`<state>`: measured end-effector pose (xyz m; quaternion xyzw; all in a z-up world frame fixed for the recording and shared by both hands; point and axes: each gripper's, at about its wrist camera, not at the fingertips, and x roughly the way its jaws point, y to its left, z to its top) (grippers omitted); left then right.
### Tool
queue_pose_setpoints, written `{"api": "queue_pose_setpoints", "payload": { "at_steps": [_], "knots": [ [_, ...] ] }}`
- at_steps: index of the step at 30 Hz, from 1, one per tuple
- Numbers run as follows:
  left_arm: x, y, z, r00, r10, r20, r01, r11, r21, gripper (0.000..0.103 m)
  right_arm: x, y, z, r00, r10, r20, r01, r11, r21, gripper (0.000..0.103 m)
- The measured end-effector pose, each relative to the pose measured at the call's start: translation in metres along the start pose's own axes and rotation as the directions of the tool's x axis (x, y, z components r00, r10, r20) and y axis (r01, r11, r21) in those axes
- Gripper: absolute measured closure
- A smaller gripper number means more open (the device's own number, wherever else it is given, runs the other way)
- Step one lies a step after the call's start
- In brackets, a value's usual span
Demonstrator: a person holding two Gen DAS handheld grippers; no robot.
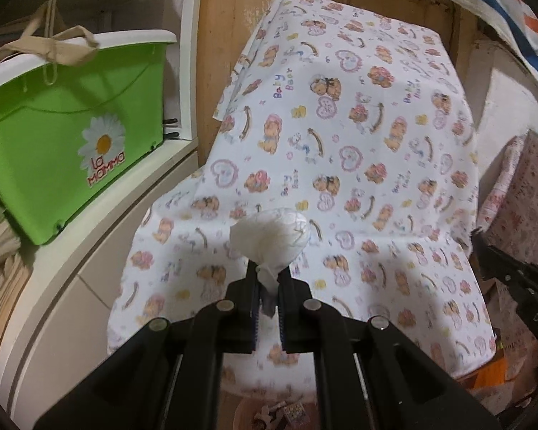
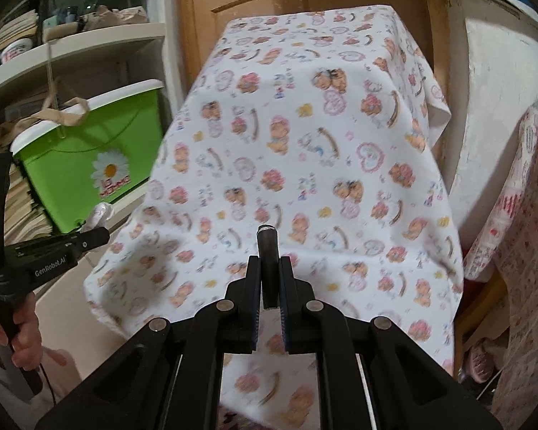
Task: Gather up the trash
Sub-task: 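Carry tissue and spool over the pink basket and open both tools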
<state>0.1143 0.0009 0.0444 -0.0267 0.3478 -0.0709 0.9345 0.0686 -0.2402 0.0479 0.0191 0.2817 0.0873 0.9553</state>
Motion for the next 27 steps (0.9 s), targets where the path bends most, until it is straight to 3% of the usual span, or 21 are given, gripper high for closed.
{"api": "queue_pose_setpoints", "payload": {
  "at_steps": [5,10,19,22,24,27],
  "knots": [
    [-0.034,0.008,-0.017,0.999,0.009,0.041,-0.01,1.0,0.016,0.096,-0.022,0.017,-0.017,0.999,0.035,0.002,-0.035,0.999,0.01,0.093],
    [-0.046,0.014,-0.043,0.992,-0.114,-0.046,0.113,0.993,-0.021,0.096,-0.046,0.031,-0.035,0.997,0.073,0.008,-0.073,0.997,0.024,0.093],
    [-0.056,0.003,-0.074,0.982,-0.148,-0.12,0.153,0.988,0.028,0.096,-0.069,0.064,-0.069,0.99,0.136,-0.025,-0.136,0.991,-0.004,0.093],
    [-0.053,0.0,-0.082,0.971,-0.179,-0.157,0.185,0.982,0.028,0.096,-0.062,0.072,-0.077,0.987,0.151,-0.064,-0.153,0.988,-0.029,0.093],
    [-0.042,-0.005,-0.089,0.947,-0.228,-0.225,0.241,0.97,0.031,0.096,-0.051,0.076,-0.083,0.975,0.187,-0.119,-0.194,0.98,-0.047,0.093],
    [-0.027,-0.006,-0.099,0.935,-0.218,-0.281,0.229,0.973,0.007,0.096,-0.032,0.075,-0.093,0.954,0.22,-0.201,-0.232,0.972,-0.038,0.093]
  ]
}}
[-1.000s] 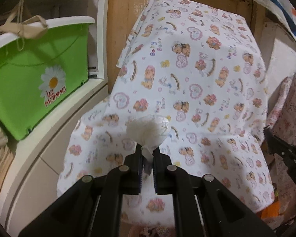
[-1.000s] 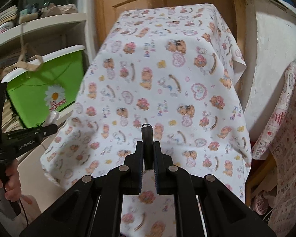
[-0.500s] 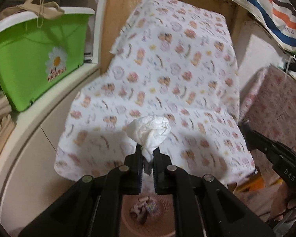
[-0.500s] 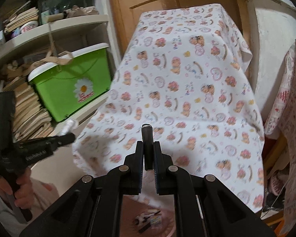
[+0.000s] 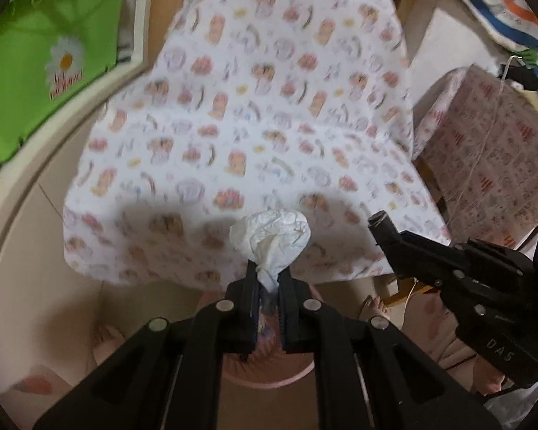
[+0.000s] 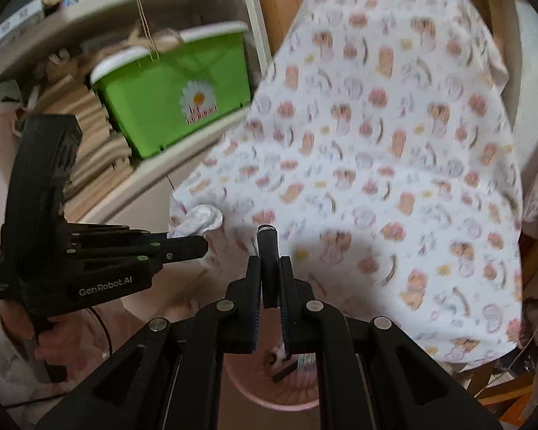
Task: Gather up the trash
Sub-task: 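Carry tissue and spool over the pink basket and open both tools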
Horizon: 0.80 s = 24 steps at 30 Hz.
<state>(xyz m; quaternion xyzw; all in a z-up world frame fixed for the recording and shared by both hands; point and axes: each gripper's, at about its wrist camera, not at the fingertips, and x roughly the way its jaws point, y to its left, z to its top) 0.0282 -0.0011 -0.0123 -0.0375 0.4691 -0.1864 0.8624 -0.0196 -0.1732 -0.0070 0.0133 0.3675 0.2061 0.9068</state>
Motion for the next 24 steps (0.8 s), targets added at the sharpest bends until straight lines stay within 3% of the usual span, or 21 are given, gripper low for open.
{"api": "queue_pose_setpoints", "payload": {
  "at_steps": [5,10,14,16,21,24],
  "knots": [
    [0.022,0.008,-0.009,0.996,0.004,-0.092,-0.009,0.998,-0.056,0.096,0.03,-0.022,-0.014,0.992,0.075,-0.105,-0.059,0.988,0.144,0.093],
    [0.047,0.015,-0.019,0.983,0.014,-0.185,-0.029,0.996,-0.079,0.096,0.05,-0.029,-0.029,0.986,0.025,-0.166,0.0,0.989,0.147,0.093],
    [0.06,0.019,-0.025,0.983,-0.049,-0.179,0.031,0.994,-0.101,0.095,0.064,-0.036,-0.04,0.977,0.022,-0.213,0.014,0.986,0.165,0.093],
    [0.07,0.016,-0.027,0.98,0.014,-0.199,-0.027,0.998,-0.063,0.095,0.075,-0.039,-0.047,0.968,0.018,-0.249,0.026,0.985,0.173,0.093],
    [0.101,0.015,-0.046,0.943,-0.005,-0.332,-0.023,0.997,-0.079,0.095,0.099,-0.053,-0.066,0.941,0.094,-0.326,-0.003,0.963,0.269,0.093],
    [0.114,0.013,-0.055,0.925,0.003,-0.381,-0.034,0.997,-0.074,0.095,0.11,-0.056,-0.074,0.927,0.091,-0.364,0.007,0.966,0.26,0.093]
  ]
}}
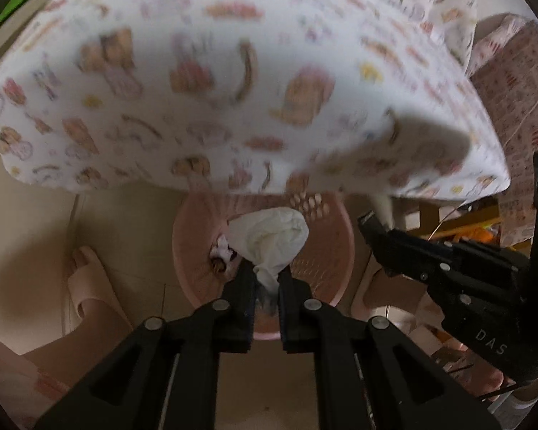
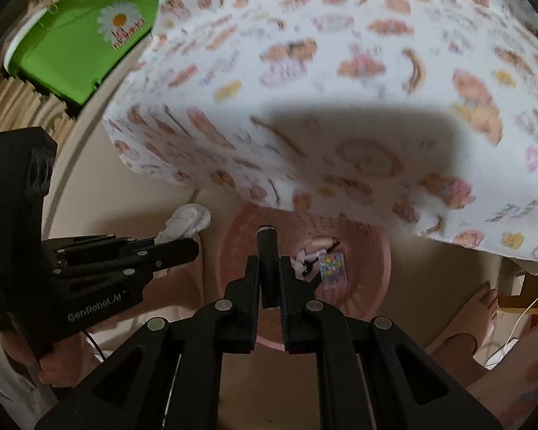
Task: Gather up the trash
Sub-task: 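Carry tissue and spool over the pink basket and open both tools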
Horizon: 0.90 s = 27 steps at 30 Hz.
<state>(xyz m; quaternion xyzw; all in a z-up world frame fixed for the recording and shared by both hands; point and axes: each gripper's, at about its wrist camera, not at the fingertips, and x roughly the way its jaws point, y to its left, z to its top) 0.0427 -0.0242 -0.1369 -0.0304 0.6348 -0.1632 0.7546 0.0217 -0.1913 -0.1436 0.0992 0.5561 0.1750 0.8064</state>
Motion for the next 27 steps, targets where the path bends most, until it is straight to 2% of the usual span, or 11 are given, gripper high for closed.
{"api": "queue_pose_setpoints", "payload": {
  "at_steps": [7,9,10,14,16,18,22,24,25,26,27],
  "knots": [
    [0.017,0.008,-0.002,0.998,0.006,-0.065,-0.009,0.999,-0.039,0.095,0.016,-0.014,-0.006,0.998,-0.052,-0.046,0.052,0.999,0.008,0.093],
    [0.016,0.007,-0.002,0.998,0.008,-0.065,-0.01,0.999,-0.044,0.088,0.017,-0.016,-0.008,0.997,-0.055,-0.055,0.056,0.998,0.009,0.09],
    [0.016,0.007,-0.001,0.998,0.008,-0.063,-0.011,0.999,-0.047,0.079,0.017,-0.016,-0.008,0.996,-0.062,-0.057,0.063,0.998,0.007,0.089],
    [0.006,0.004,-0.001,0.998,0.043,-0.034,-0.044,0.999,-0.028,0.063,0.013,-0.018,-0.008,0.992,-0.123,-0.038,0.123,0.992,0.0,0.073],
    [-0.007,0.002,-0.002,0.995,0.1,0.025,-0.099,0.995,-0.033,0.062,0.005,-0.015,-0.007,0.991,-0.135,-0.001,0.135,0.991,-0.019,0.064],
    [-0.024,0.004,-0.002,0.988,0.124,0.087,-0.12,0.992,-0.05,0.054,-0.005,-0.011,-0.005,0.987,-0.157,0.044,0.158,0.987,-0.029,0.053],
    [-0.061,0.0,-0.002,0.96,0.17,0.223,-0.165,0.985,-0.043,0.039,-0.037,-0.001,-0.001,0.964,-0.206,0.166,0.215,0.976,-0.039,0.048],
    [-0.081,-0.002,-0.003,0.93,0.204,0.305,-0.204,0.978,-0.033,0.03,-0.061,0.007,-0.001,0.93,-0.252,0.269,0.272,0.962,-0.039,0.03],
    [-0.089,-0.003,-0.003,0.918,0.216,0.333,-0.22,0.975,-0.027,0.022,-0.072,0.012,-0.002,0.912,-0.254,0.321,0.282,0.959,-0.041,0.024],
    [-0.095,-0.005,-0.002,0.907,0.224,0.355,-0.231,0.973,-0.024,0.019,-0.082,0.016,-0.002,0.898,-0.252,0.361,0.286,0.957,-0.044,0.017],
    [-0.104,-0.006,-0.003,0.894,0.228,0.386,-0.237,0.971,-0.024,0.019,-0.095,0.02,-0.003,0.875,-0.251,0.413,0.293,0.955,-0.042,0.016]
  ]
}}
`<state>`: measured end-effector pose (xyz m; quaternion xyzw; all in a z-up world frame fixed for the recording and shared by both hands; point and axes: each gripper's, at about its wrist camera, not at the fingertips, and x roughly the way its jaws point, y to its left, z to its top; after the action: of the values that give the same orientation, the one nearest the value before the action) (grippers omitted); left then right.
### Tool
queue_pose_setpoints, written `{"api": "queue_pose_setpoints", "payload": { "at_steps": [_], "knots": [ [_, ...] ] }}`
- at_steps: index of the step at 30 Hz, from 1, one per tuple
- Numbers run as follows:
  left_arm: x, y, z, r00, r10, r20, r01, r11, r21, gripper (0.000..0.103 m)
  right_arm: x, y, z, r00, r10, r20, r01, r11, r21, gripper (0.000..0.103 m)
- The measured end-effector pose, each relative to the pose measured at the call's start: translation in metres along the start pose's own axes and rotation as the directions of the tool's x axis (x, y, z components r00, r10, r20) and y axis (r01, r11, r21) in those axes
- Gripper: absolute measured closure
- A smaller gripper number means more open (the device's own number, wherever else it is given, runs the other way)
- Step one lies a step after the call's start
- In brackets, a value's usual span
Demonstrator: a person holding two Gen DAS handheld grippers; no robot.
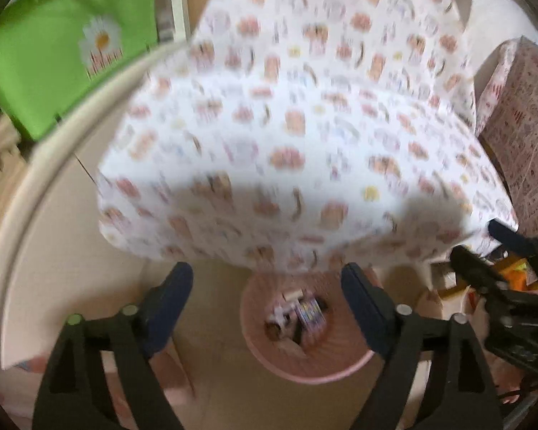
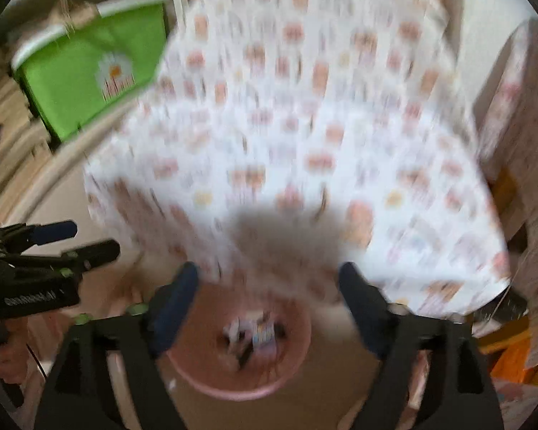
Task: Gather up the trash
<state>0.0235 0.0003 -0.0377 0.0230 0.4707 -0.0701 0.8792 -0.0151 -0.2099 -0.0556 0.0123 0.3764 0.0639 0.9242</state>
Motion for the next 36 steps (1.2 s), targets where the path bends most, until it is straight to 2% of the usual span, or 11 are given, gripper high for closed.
{"api": "queue_pose_setpoints", "payload": {
  "at_steps": [4,8,11,15,18,22,30,36],
  "knots": [
    [-0.026,-0.001,0.007,0.993,0.026,0.116,-0.03,0.999,0.031,0.01,-0.02,-0.004,0.013,0.998,-0.012,0.066,0.01,1.0,0.029,0.016],
    [-0.044,0.0,0.011,0.981,0.026,0.191,-0.034,0.999,0.034,0.0,-0.033,-0.014,0.022,0.993,-0.038,0.114,0.025,0.993,0.116,0.015],
    [-0.052,0.001,0.016,0.97,0.035,0.24,-0.046,0.998,0.04,0.0,-0.043,-0.013,0.026,0.985,-0.091,0.146,0.073,0.99,0.121,0.01],
    [-0.065,0.003,0.018,0.945,0.084,0.317,-0.101,0.994,0.037,0.0,-0.049,-0.01,0.03,0.966,-0.184,0.179,0.169,0.981,0.097,0.009],
    [-0.072,0.008,0.02,0.939,0.06,0.337,-0.071,0.997,0.019,0.0,-0.053,-0.011,0.034,0.97,-0.157,0.188,0.143,0.986,0.086,0.009],
    [-0.074,0.008,0.022,0.928,0.079,0.363,-0.09,0.996,0.013,0.0,-0.055,-0.011,0.036,0.974,-0.131,0.187,0.116,0.989,0.09,0.009],
    [-0.064,0.004,0.026,0.94,0.077,0.331,-0.086,0.996,0.012,0.0,-0.05,-0.013,0.038,0.982,-0.097,0.164,0.082,0.992,0.097,0.009],
    [-0.065,0.003,0.027,0.938,0.074,0.34,-0.083,0.996,0.012,0.0,-0.053,-0.014,0.039,0.98,-0.097,0.174,0.079,0.991,0.105,0.009]
  ]
}}
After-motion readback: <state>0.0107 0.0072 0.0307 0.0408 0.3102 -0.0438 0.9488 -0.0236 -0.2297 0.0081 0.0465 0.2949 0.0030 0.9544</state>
